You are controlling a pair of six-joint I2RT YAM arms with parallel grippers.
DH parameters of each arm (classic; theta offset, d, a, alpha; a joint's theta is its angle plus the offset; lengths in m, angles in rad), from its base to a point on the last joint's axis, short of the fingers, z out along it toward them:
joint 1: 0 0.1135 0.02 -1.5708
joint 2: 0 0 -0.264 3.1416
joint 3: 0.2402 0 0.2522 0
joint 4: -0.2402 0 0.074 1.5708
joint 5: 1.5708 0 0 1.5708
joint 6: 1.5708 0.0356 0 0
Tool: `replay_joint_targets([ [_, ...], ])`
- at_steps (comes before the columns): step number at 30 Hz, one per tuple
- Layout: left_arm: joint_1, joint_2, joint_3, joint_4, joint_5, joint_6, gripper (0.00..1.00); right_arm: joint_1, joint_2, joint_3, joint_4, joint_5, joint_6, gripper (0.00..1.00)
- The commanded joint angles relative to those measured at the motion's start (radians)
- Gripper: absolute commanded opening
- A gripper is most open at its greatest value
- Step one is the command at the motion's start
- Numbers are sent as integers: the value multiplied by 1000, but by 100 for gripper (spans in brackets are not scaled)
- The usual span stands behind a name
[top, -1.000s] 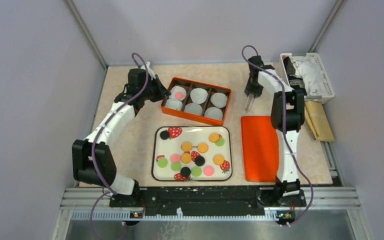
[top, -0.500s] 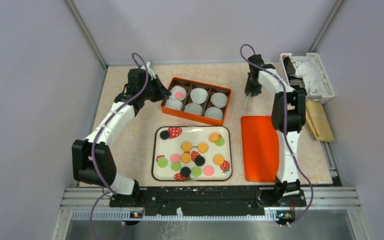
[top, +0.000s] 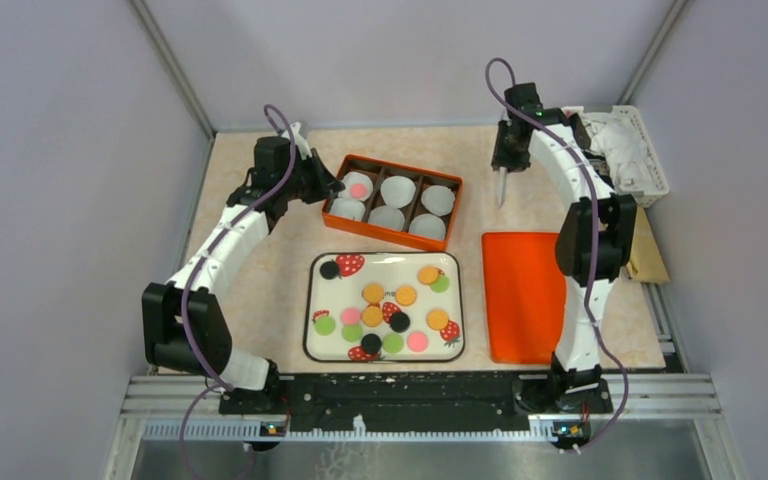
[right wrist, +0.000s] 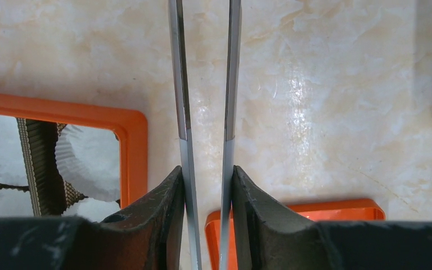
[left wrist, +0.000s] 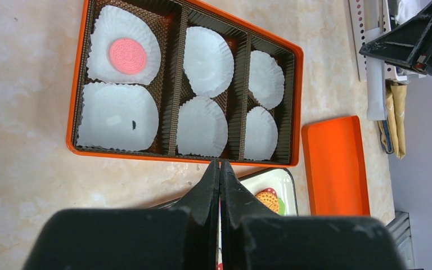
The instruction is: Pack the cookies
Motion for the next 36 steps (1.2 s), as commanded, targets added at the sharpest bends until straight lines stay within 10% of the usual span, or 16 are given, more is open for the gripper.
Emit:
replay_joint_targets([
  [1,-2,-39,20,43,36,-2,0,5,-72,16,-29,12,-29,32],
  [36,-2,-45,-1,57,31,-22,1,120,-451,-366,126,88,-88,31],
])
